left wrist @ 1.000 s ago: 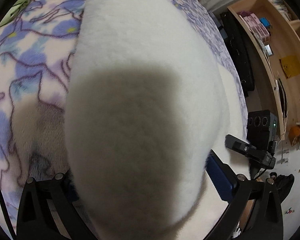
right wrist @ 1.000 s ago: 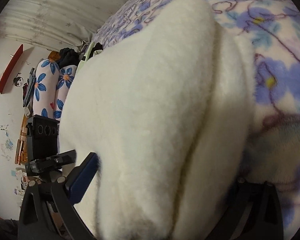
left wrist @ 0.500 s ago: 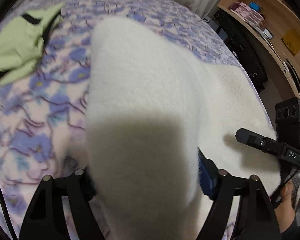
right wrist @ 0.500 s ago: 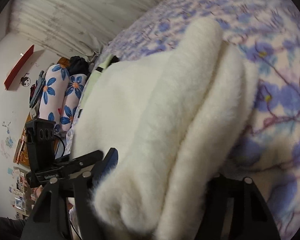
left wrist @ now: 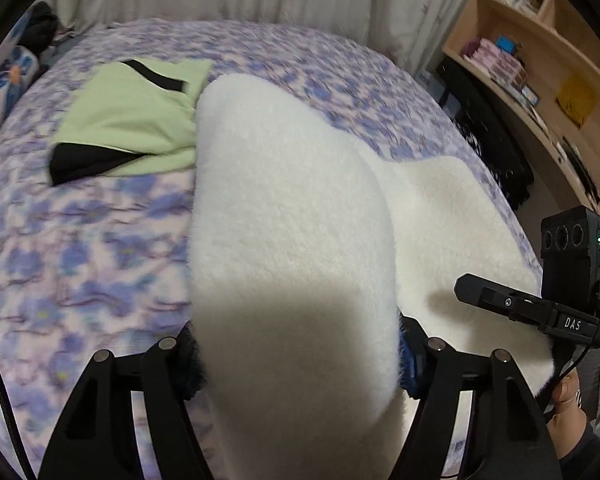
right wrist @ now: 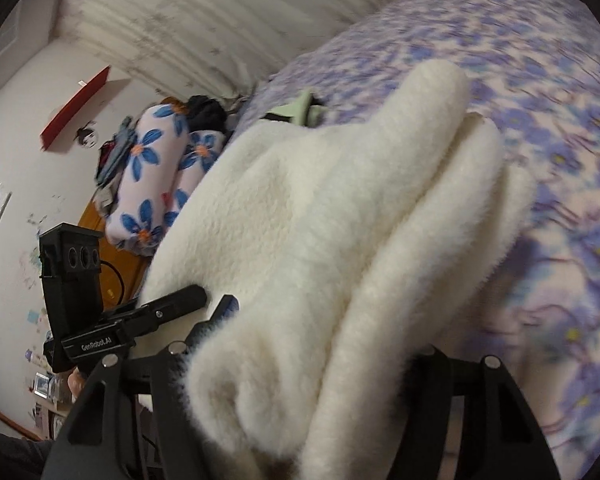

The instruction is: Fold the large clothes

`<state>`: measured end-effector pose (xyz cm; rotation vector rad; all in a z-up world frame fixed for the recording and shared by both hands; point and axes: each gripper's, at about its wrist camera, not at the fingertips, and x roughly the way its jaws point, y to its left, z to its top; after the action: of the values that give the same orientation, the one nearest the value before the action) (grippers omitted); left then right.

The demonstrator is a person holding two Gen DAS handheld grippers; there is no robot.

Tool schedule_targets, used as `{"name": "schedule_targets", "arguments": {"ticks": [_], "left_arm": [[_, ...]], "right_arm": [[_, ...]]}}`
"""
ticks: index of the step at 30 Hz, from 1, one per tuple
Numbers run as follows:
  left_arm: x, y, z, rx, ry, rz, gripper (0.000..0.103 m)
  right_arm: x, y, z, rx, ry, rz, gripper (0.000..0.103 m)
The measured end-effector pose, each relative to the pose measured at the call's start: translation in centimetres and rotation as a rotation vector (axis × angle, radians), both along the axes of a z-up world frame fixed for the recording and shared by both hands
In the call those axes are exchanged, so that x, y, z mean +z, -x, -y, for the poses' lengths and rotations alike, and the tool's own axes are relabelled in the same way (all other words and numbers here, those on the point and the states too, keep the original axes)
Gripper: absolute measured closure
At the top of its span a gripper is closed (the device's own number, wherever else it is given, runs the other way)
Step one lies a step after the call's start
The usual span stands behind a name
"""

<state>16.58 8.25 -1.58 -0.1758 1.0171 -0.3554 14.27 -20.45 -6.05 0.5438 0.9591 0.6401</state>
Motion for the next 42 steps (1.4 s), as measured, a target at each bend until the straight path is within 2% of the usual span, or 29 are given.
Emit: {"name": "schedule_targets", "arguments": {"ticks": [6, 11, 15, 19, 21, 22, 24, 25, 26, 27, 28, 29, 31, 32, 34, 37, 39, 40, 41, 42], "left_arm": [[4.6, -2.3, -7.9, 0.07, -0.002, 0.063, 0.033], [7.6, -10.0, -14.2, 0.083, -0.015, 0.108, 0.033], [8.0, -18.5, -18.6, 0.073, -0.042, 0.135, 0.033], [5.6, -27.1, -22.5, 0.07, -0.068, 0.141, 0.033], [3.5, -30.9, -24.3, 0.068, -0.074, 0.124, 0.033], [1.9, -32.8, -25.1, 0.07, -0.076, 0.106, 0.033], [-1.4, -35.7, -26.3, 0.07, -0.087, 0.065, 0.033], [-4.0, -37.1, -27.0, 0.085, -0.085, 0.029, 0.032], [-6.8, -38.0, -27.4, 0.113, -0.093, -0.02, 0.026], [-8.8, -38.2, -27.6, 0.132, -0.092, -0.045, 0.02], [-9.9, -38.1, -28.0, 0.14, -0.073, -0.036, 0.009], [-10.6, -37.7, -28.5, 0.144, -0.037, -0.011, 0.005], [-10.7, -37.0, -28.9, 0.134, -0.007, 0.012, 0.005], [-10.4, -36.7, -28.9, 0.138, -0.019, 0.017, 0.005], [-9.6, -36.1, -28.7, 0.153, -0.058, 0.033, 0.005], [-7.3, -34.6, -28.2, 0.182, -0.158, 0.088, 0.007], [-5.1, -33.2, -28.0, 0.204, -0.184, 0.138, 0.014], [-4.1, -32.5, -28.0, 0.216, -0.203, 0.158, 0.026], [-3.3, -31.8, -27.8, 0.221, -0.211, 0.17, 0.046], [-2.8, -31.5, -27.7, 0.22, -0.209, 0.173, 0.057]], "right_arm": [[4.8, -4.0, -7.2, 0.059, -0.027, 0.073, 0.039], [8.0, -12.5, -13.6, 0.077, -0.04, 0.119, 0.039], [8.4, -20.7, -18.1, 0.067, -0.045, 0.142, 0.039], [6.1, -27.8, -21.0, 0.048, -0.057, 0.149, 0.039], [3.5, -31.9, -22.6, 0.041, -0.071, 0.13, 0.039], [2.4, -33.0, -23.0, 0.036, -0.064, 0.127, 0.039], [-1.6, -35.6, -23.7, 0.01, -0.033, 0.087, 0.039], [-3.0, -36.3, -24.0, 0.0, 0.003, 0.073, 0.039], [-5.0, -37.0, -24.2, -0.016, 0.071, 0.047, 0.039], [-7.0, -37.4, -24.3, -0.024, 0.132, 0.017, 0.039], [-8.5, -37.5, -24.0, -0.006, 0.136, 0.005, 0.034], [-8.8, -37.4, -23.8, 0.0, 0.133, 0.009, 0.027], [-8.3, -36.7, -23.5, 0.031, 0.156, 0.027, 0.027], [-8.0, -36.5, -23.6, 0.04, 0.177, 0.029, 0.026], [-6.2, -35.8, -23.5, 0.047, 0.251, 0.042, 0.025], [-3.4, -34.0, -23.1, 0.028, 0.35, 0.099, 0.025], [-1.4, -32.3, -22.6, -0.001, 0.392, 0.168, 0.025], [-0.5, -31.5, -22.6, -0.02, 0.409, 0.2, 0.025], [0.4, -30.8, -22.7, -0.035, 0.418, 0.231, 0.025], [1.0, -30.3, -23.0, -0.039, 0.418, 0.251, 0.025]]}}
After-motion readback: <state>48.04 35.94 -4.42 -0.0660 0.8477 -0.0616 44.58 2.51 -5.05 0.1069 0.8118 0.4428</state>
